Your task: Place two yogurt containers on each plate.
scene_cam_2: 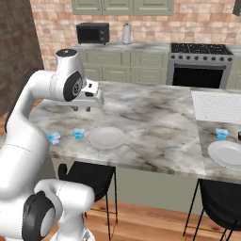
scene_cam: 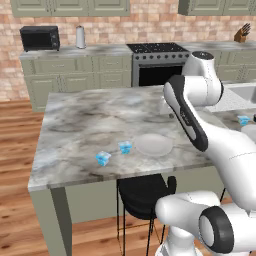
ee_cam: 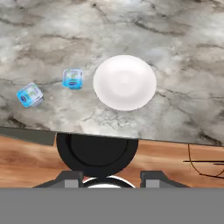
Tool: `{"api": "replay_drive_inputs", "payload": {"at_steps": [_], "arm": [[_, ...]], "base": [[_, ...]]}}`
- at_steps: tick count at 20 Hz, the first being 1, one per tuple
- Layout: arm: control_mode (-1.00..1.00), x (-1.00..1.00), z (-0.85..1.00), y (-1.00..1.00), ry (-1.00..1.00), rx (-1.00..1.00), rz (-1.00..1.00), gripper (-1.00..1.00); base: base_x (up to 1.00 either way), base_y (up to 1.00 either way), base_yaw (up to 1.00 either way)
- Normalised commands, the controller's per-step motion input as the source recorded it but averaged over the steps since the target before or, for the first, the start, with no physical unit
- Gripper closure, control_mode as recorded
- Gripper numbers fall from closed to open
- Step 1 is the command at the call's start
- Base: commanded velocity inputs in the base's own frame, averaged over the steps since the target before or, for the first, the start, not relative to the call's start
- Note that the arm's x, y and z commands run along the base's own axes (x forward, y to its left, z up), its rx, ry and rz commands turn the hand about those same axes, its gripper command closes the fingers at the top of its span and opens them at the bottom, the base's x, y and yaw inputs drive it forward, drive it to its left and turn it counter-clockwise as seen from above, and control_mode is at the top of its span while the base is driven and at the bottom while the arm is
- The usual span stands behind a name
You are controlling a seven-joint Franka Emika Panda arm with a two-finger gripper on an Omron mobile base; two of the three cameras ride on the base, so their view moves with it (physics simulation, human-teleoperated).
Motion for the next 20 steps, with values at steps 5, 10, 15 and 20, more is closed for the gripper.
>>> {"api": "replay_drive_inputs", "payload": {"at_steps": [5,10,15,20], "arm": [[-1.0,-0.3,0.0,0.06,-0.03,0.0,0.02,-1.0],[-1.0,-0.19,-0.32,0.52,0.01,0.0,0.06,-1.0],[-1.0,0.51,-0.71,0.97,0.11,0.0,0.0,-1.0],[-1.0,0.63,-0.6,0.5,0.17,0.0,0.0,-1.0]], "base": [[0.0,0.0,0.0],[0.0,0.0,0.0],[0.0,0.0,0.0],[0.0,0.0,0.0]]}}
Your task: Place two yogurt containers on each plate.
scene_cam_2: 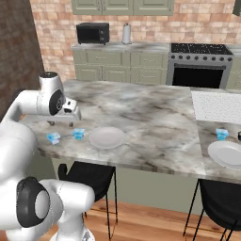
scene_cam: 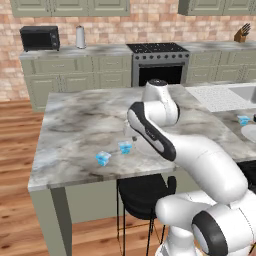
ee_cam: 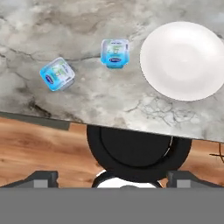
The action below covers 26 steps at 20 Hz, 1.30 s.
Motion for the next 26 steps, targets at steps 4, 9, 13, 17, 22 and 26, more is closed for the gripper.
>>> {"api": "replay_drive_inputs", "payload": {"at_steps": [4,9,13,17,22,26], "arm": [[-1.0,0.61,-0.69,0.15,0.13,0.0,0.0,-1.0],[-1.0,0.49,-0.66,0.09,0.07,-0.01,0.0,-1.0],[-1.0,0.49,-0.54,0.03,0.03,-0.04,0.0,-1.0],[-1.0,0.39,-0.3,0.0,0.0,-0.01,0.0,-1.0],[-1.0,0.42,-0.22,0.05,0.0,0.0,0.0,-1.0],[-1.0,0.39,-0.25,0.12,0.0,-0.01,0.0,-1.0]], "base": [[0.0,0.0,0.0],[0.0,0.0,0.0],[0.0,0.0,0.0],[0.0,0.0,0.0],[0.0,0.0,0.0],[0.0,0.0,0.0]]}}
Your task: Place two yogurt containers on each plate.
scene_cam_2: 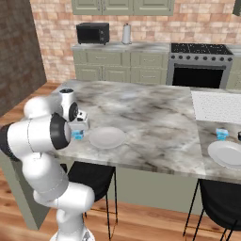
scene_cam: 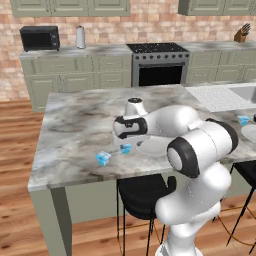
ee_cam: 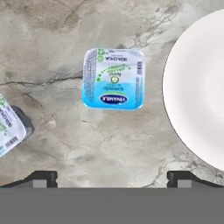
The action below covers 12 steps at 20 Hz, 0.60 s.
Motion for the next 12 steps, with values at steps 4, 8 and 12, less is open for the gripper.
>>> {"api": "replay_drive_inputs", "payload": {"at_steps": [4,8,12], "arm": [[-1.0,0.24,-0.25,0.07,0.0,0.0,0.0,-1.0],[-1.0,0.26,-0.24,0.0,0.0,0.0,0.0,-1.0],[-1.0,0.32,-0.22,0.0,0.0,0.0,0.0,-1.0]], "base": [[0.0,0.0,0.0],[0.0,0.0,0.0],[0.0,0.0,0.0]]}}
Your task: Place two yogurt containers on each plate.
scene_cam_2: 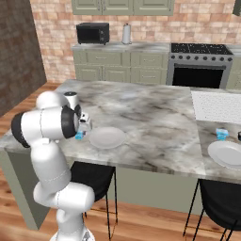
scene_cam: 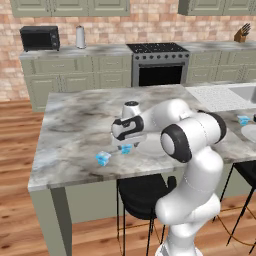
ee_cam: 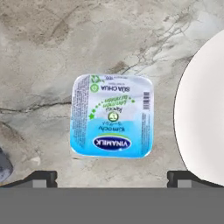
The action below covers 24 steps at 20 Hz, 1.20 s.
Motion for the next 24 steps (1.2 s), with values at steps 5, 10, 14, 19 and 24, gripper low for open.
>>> {"api": "replay_drive_inputs", "payload": {"at_steps": [5,10,14,19,24], "arm": [[-1.0,0.33,-0.15,0.0,0.0,0.0,0.0,-1.0],[-1.0,0.32,-0.17,0.08,0.0,0.0,0.0,-1.0],[-1.0,0.32,-0.19,0.14,0.0,0.0,0.0,-1.0],[-1.0,0.16,-0.23,0.04,0.0,0.0,0.0,-1.0],[-1.0,-0.2,-0.13,0.01,0.0,0.0,0.0,1.0]], "base": [[0.0,0.0,0.0],[0.0,0.0,0.0],[0.0,0.0,0.0],[0.0,0.0,0.0],[0.0,0.0,0.0]]}}
